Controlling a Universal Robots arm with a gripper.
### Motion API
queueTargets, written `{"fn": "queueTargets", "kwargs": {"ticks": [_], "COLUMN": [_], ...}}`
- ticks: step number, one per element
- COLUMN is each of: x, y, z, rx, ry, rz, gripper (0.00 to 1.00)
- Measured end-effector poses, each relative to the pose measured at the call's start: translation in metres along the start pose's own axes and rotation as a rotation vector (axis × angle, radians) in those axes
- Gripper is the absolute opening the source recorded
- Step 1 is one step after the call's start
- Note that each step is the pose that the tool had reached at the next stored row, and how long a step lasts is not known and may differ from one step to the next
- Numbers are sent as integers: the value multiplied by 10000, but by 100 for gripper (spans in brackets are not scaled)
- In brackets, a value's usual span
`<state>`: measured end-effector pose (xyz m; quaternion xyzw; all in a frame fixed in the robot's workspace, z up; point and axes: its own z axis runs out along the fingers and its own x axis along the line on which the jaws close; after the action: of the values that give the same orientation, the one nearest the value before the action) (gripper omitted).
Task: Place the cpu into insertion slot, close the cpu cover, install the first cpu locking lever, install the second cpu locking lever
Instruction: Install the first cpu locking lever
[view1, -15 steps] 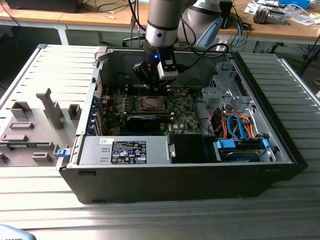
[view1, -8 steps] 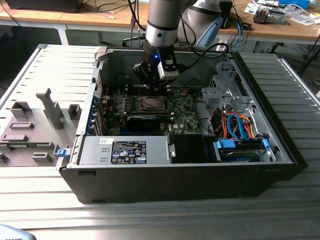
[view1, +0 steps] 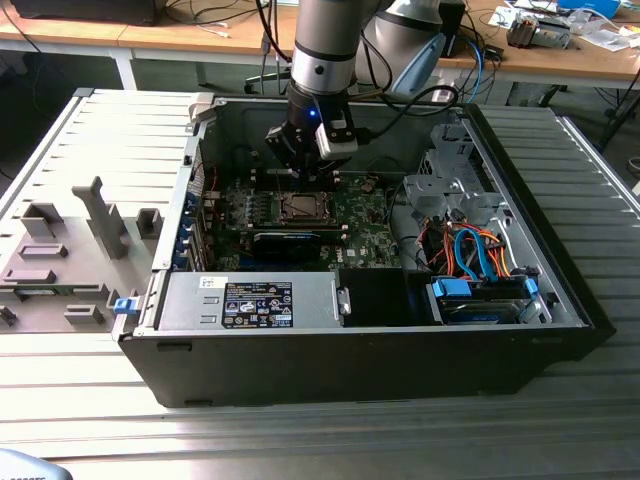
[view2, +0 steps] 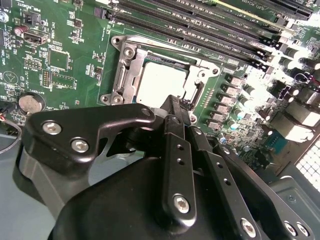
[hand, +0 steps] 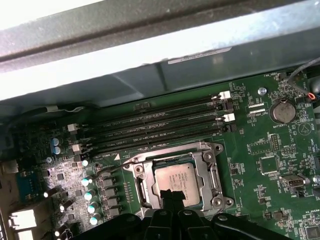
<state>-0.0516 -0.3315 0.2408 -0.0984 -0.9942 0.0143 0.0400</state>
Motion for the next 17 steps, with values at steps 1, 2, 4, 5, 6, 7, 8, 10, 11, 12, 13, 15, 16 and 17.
{"fn": "queueTargets", "kwargs": {"ticks": [1,2,4,5,6,7,8,10,11,12,13,15,16,17], "x": [0,0,0,0,0,0,0,0,0,0,0,0,0,0], "y": [0,0,0,0,0,0,0,0,0,0,0,0,0,0], "z": [0,0,0,0,0,0,0,0,0,0,0,0,0,0], "rx": [1,3,4,6,7,8,9,11,12,12,13,15,15,17], "ry": [-1,-1,-2,-3,-3,-4,-5,-5,-5,-6,-6,-7,-7,-8], "rz": [-10,-27,-51,-73,-86,-99,-119,-141,-150,-160,-171,-191,-201,-213], "gripper": [11,11,11,11,11,11,11,11,11,11,11,11,11,11]}}
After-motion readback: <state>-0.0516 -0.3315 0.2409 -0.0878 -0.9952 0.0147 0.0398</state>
